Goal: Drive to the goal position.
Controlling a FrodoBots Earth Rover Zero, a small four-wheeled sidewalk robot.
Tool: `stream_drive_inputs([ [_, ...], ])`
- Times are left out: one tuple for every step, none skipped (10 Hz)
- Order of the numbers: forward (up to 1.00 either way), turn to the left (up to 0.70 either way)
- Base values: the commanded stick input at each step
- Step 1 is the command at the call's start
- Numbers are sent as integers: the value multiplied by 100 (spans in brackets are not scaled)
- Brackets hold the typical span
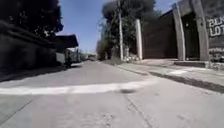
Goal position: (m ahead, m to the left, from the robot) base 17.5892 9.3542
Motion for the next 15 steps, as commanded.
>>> stream_drive_inputs([
  [100, 2],
  [100, 2],
  [100, 2],
  [100, 2],
  [100, 2],
  [100, 2],
  [100, 2],
  [100, 2],
  [100, 2],
  [100, 2],
  [100, 2],
  [100, 2],
  [100, 2],
  [100, 3],
  [100, 5],
])
